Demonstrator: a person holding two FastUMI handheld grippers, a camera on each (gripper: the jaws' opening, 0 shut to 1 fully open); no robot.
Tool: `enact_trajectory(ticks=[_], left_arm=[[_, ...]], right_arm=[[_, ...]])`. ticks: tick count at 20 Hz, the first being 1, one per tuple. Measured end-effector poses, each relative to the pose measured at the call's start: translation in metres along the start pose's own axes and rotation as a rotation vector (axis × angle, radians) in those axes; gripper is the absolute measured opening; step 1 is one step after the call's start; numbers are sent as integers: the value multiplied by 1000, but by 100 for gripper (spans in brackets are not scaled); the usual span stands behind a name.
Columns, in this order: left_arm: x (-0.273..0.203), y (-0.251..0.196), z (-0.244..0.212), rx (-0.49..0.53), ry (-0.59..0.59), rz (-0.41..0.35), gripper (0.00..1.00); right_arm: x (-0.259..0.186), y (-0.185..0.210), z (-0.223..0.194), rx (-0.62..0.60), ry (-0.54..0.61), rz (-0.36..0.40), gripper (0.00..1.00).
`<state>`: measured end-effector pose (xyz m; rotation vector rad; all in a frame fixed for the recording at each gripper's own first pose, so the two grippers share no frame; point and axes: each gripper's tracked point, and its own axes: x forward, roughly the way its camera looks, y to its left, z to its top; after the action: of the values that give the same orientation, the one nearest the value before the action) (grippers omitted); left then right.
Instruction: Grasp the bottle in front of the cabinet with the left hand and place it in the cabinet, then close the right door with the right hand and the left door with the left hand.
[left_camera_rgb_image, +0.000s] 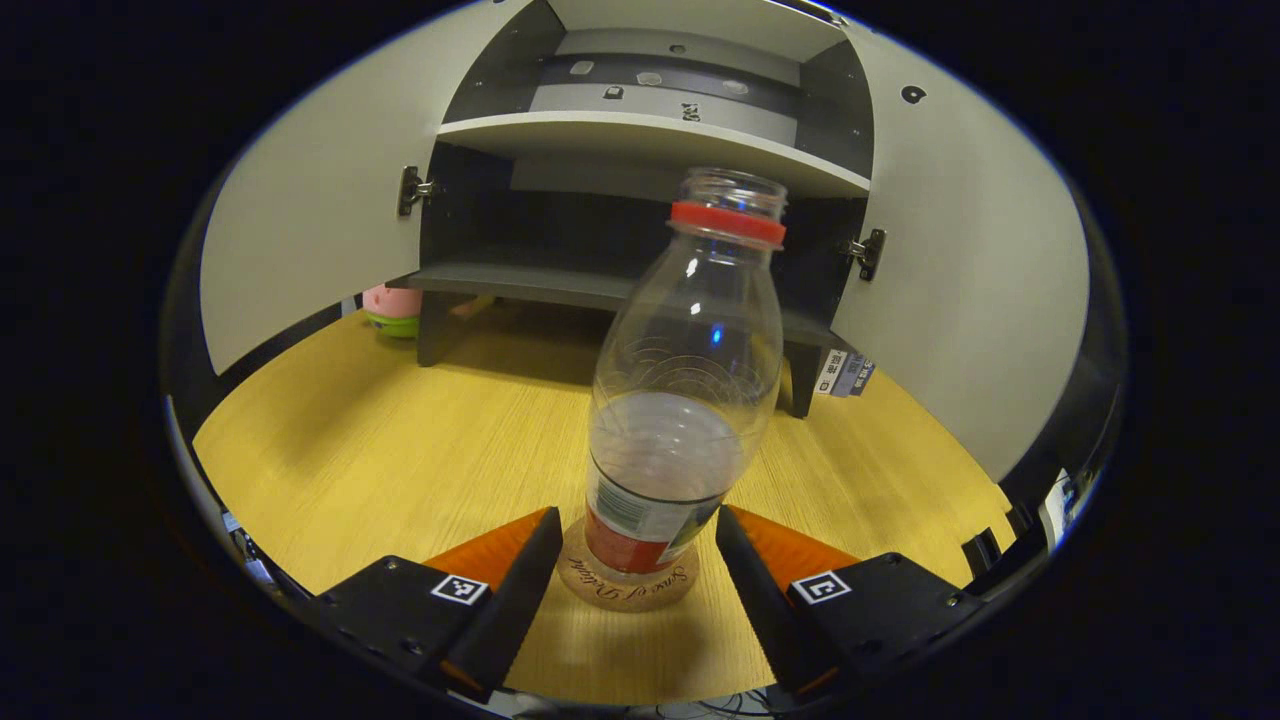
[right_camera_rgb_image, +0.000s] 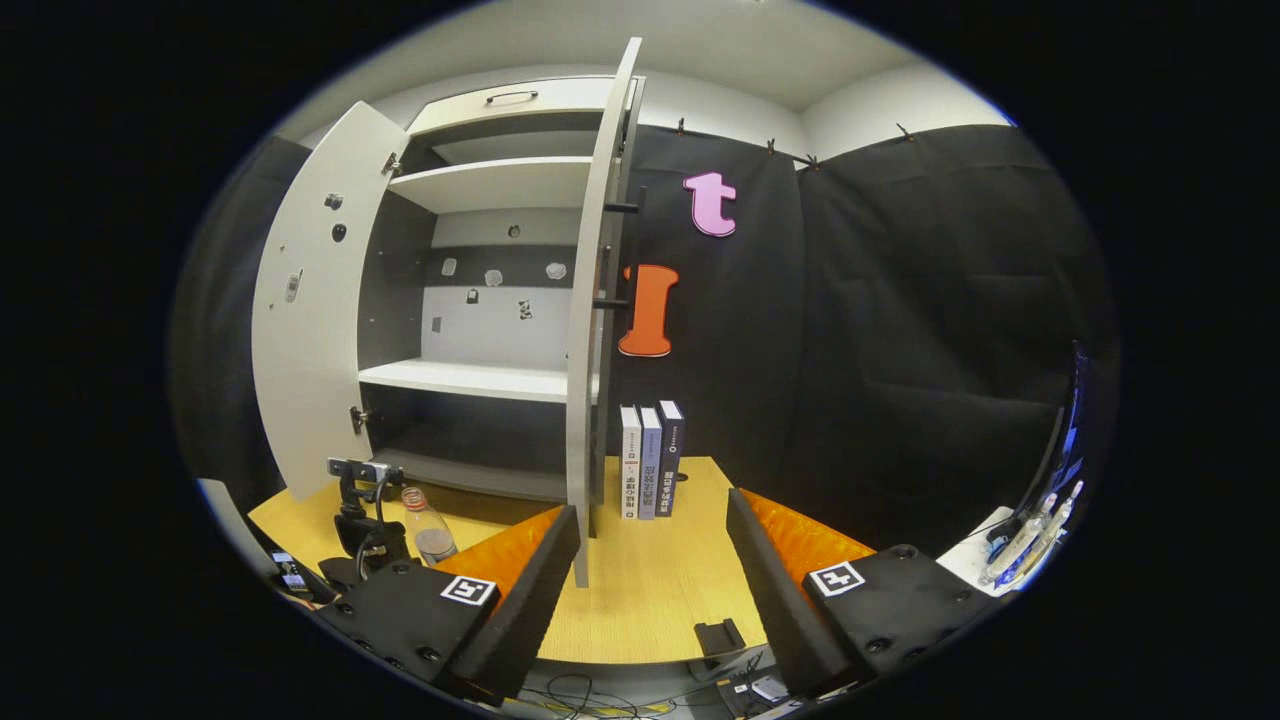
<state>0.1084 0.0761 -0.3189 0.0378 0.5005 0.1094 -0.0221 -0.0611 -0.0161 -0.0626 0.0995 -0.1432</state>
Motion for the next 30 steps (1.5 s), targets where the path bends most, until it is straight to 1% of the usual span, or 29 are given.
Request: enact_trajectory(ticks=[1, 2, 3, 4, 6, 7, 8, 11, 12, 13, 15, 20, 24, 26, 28, 30], left_arm=[[2, -2, -1, 0, 1, -9, 95], [4, -2, 0, 2, 2, -13, 93], [5, -4, 1, 3, 4, -18, 90], [5, -6, 1, 4, 12, -27, 76], [0, -9, 9, 6, 11, -37, 75], [-2, -10, 14, 12, 8, -42, 75], [-7, -13, 19, 19, 6, -47, 75], [-21, -19, 46, 40, -17, -72, 74], [-27, -21, 57, 46, -30, -80, 74], [-32, -25, 67, 52, -39, -90, 73], [-43, -28, 92, 55, -58, -103, 71], [-67, -31, 158, 38, -95, -125, 71], [-81, -24, 209, 88, -98, -127, 71], [-83, -22, 233, 83, -110, -133, 71], [-80, -23, 252, 65, -99, -156, 71], [-74, -22, 277, 85, -110, -157, 71]], right_arm=[[0, -1, -1, -3, 4, -4, 98], [0, -2, -3, -5, 7, -6, 98], [0, -2, -3, -4, 8, -8, 89], [0, -3, -3, -3, 9, -11, 89], [1, -4, -4, -3, 10, -14, 89], [2, -4, -4, -2, 9, -17, 97], [3, -4, -4, 2, 8, -17, 89], [6, 1, -7, 17, 9, -6, 89], [7, 3, -8, 23, 9, -1, 97], [8, 5, -8, 29, 9, 4, 89], [10, 8, -9, 42, 8, 12, 89], [14, 14, -7, 69, -6, 23, 89], [15, 17, -7, 78, -9, 29, 89], [16, 16, -8, 80, -12, 26, 89], [18, 14, -9, 85, -11, 18, 89], [21, 11, -10, 92, -8, 9, 89]])
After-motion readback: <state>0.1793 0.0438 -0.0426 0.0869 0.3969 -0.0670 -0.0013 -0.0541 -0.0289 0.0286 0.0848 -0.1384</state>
